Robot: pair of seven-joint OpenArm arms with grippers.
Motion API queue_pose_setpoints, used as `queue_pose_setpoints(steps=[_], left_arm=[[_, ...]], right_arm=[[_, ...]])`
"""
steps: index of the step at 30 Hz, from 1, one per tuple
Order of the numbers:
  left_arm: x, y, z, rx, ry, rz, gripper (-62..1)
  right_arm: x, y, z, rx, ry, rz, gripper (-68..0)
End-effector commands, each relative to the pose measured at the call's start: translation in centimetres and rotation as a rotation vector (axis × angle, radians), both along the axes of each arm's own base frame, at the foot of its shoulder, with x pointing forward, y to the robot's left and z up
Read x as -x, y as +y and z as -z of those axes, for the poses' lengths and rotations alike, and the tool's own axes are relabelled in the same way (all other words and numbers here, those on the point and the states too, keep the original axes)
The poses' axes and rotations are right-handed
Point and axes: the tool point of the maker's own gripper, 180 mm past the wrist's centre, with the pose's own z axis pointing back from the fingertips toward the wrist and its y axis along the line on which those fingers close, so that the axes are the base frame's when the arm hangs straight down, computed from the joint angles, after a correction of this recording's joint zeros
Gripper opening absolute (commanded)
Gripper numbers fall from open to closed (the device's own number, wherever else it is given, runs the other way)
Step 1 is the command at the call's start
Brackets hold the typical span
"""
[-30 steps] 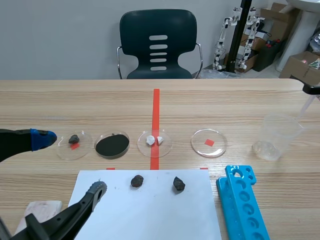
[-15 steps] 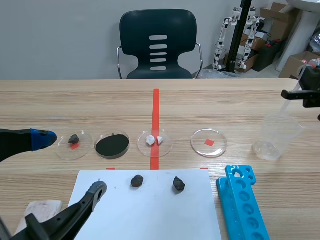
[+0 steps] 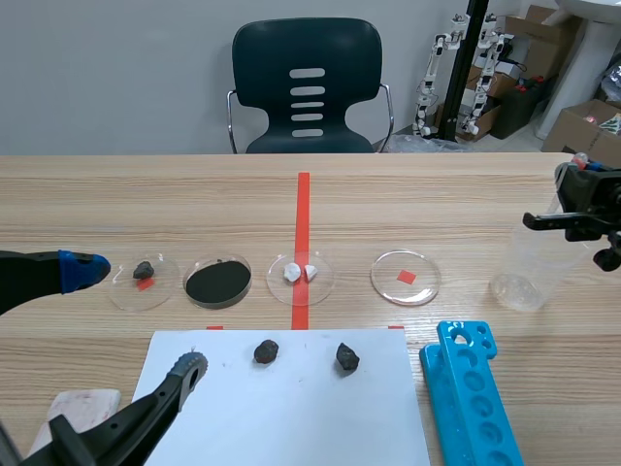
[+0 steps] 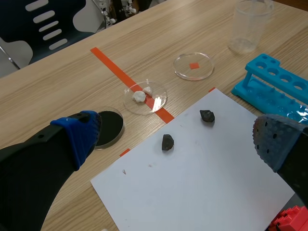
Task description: Put the dropper in the beaker
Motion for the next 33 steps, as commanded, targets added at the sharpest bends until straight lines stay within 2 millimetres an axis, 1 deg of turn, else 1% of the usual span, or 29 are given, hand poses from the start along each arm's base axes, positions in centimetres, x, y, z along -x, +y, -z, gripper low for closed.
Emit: queue_pose_setpoints(steps=[1, 7, 17, 26, 33], left_arm=[[-0.2, -0.1, -0.7, 0.017, -0.022, -0.004, 1.4], [-0.2, -0.1, -0.7, 0.017, -0.022, -0.004, 1.4], [-0.2, -0.1, -0.7, 0.017, -0.022, -0.004, 1.4], [-0.2, -0.1, -0.7, 0.017, -0.022, -0.004, 1.4], [-0.2, -0.1, -0.7, 0.017, -0.022, -0.004, 1.4]], right_arm=[[-0.4, -0.4, -1.2, 0.01, -0.038, -0.001, -66.7], [-0.4, -0.3, -1.0, 0.028, -0.03, -0.003, -66.7], [-0.2, -0.6, -0.1, 0.029, -0.007, 0.002, -66.7], [0.1, -1.1, 1.7, 0.016, 0.037, 0.016, -66.6], [0.1, -1.1, 1.9, 0.013, 0.04, 0.017, -63.3]])
